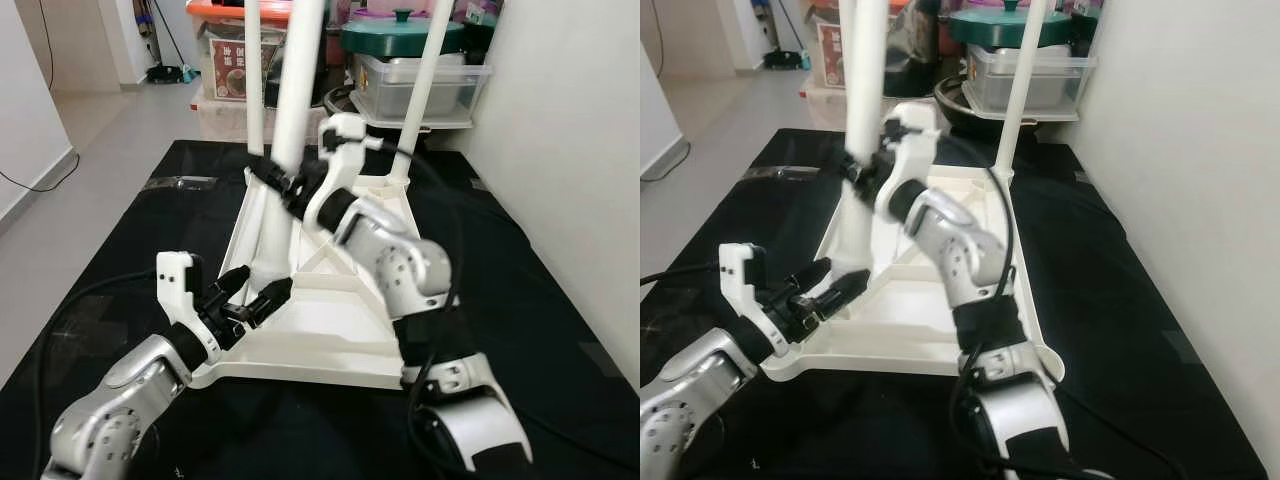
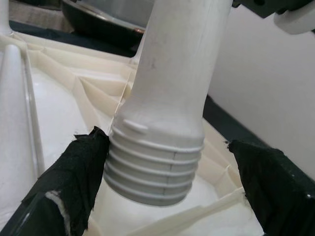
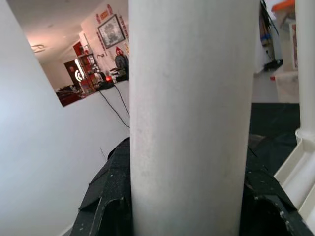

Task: Building children table

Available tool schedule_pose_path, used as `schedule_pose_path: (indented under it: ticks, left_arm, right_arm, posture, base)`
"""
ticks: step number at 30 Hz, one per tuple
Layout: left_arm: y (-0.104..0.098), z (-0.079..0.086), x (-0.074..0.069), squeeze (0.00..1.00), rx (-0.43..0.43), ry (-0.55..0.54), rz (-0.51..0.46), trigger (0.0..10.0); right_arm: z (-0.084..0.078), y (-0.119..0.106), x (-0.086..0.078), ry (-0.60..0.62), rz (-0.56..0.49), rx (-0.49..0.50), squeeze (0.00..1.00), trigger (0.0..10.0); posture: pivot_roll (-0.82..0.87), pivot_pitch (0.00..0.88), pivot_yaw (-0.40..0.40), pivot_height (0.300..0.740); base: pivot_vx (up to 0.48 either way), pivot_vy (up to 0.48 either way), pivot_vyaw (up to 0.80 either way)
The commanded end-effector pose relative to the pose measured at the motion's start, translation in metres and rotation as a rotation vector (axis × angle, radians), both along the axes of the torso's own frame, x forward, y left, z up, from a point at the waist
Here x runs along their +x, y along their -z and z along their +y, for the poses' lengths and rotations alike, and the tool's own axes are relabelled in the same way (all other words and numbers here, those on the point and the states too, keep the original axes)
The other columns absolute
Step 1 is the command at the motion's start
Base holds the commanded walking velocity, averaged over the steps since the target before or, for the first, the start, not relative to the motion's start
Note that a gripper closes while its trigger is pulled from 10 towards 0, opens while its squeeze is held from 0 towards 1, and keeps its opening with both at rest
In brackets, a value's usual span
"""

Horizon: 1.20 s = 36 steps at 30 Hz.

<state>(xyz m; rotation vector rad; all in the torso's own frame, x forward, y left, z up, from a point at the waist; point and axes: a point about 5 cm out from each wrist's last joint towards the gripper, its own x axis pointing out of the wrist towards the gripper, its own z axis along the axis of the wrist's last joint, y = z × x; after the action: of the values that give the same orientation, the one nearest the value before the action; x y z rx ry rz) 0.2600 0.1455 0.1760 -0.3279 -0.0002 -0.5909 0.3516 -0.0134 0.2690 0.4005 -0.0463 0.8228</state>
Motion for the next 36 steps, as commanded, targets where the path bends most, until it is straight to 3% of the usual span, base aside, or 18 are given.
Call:
schedule_pose_path:
  ticks: [1, 8, 17, 18, 20, 21, 22, 23, 24, 25, 36]
  left_arm:
    - [0.003, -0.007, 0.002, 0.00, 0.030, 0.007, -0.002, 10.0]
    - [0.003, -0.013, 0.005, 0.00, 0.112, -0.032, -0.041, 10.0]
    - [0.006, -0.015, 0.009, 0.00, 0.150, -0.048, -0.077, 10.0]
    - [0.005, -0.015, 0.011, 0.00, 0.164, -0.064, -0.090, 9.3]
    - [0.005, -0.015, 0.011, 0.00, 0.164, -0.064, -0.090, 9.3]
    - [0.003, -0.013, 0.014, 0.00, 0.182, -0.100, -0.113, 5.4]
    - [0.002, -0.013, 0.016, 0.00, 0.190, -0.119, -0.125, 4.8]
    - [0.001, -0.012, 0.017, 0.00, 0.190, -0.128, -0.135, 1.8]
    - [0.001, -0.012, 0.017, 0.00, 0.190, -0.128, -0.135, 1.8]
    - [0.000, -0.012, 0.018, 0.00, 0.189, -0.133, -0.142, 0.0]
    - [0.006, -0.012, 0.017, 0.00, 0.208, -0.134, -0.146, 0.0]
  right_arm:
    - [0.005, -0.007, -0.005, -0.012, -0.015, 0.030, 0.00, 0.0]
    - [0.016, -0.008, -0.014, -0.027, -0.011, 0.065, 0.00, 0.0]
    - [0.024, -0.003, -0.025, -0.058, -0.003, 0.078, 0.00, 0.0]
    - [0.025, -0.003, -0.028, -0.066, -0.006, 0.078, 0.00, 0.0]
    - [0.025, -0.003, -0.028, -0.066, -0.006, 0.078, 0.00, 0.0]
    - [0.026, -0.001, -0.031, -0.077, -0.010, 0.073, 0.00, 0.0]
    - [0.027, 0.000, -0.033, -0.083, -0.011, 0.069, 0.00, 0.0]
    - [0.028, 0.002, -0.035, -0.089, -0.013, 0.065, 0.00, 0.0]
    - [0.028, 0.002, -0.035, -0.089, -0.013, 0.065, 0.00, 0.0]
    - [0.028, 0.003, -0.036, -0.093, -0.012, 0.061, 0.00, 0.0]
    - [0.028, 0.007, -0.039, -0.091, -0.007, 0.051, 0.00, 0.0]
  posture:
    - [0.07, 0.000, -0.039, 0.740]
    - [0.08, 0.000, -0.045, 0.740]
    - [0.08, 0.000, -0.037, 0.740]
    - [0.08, 0.000, -0.035, 0.740]
    - [0.08, 0.000, -0.035, 0.740]
    - [0.08, 0.000, -0.035, 0.740]
    - [0.08, 0.000, -0.035, 0.740]
    - [0.08, 0.000, -0.035, 0.740]
    - [0.08, 0.000, -0.035, 0.740]
    - [0.08, 0.000, -0.036, 0.740]
    - [0.08, 0.000, -0.033, 0.740]
  base:
    - [0.000, 0.000, 0.00]
    - [0.000, 0.000, 0.00]
    - [0.000, 0.000, 0.00]
    - [0.000, 0.000, 0.00]
    - [0.000, 0.000, 0.00]
    - [0.000, 0.000, 0.00]
    - [0.000, 0.000, 0.00]
    - [0.000, 0.000, 0.00]
    - [0.000, 0.000, 0.00]
    - [0.000, 0.000, 0.00]
    - [0.000, 0.000, 0.00]
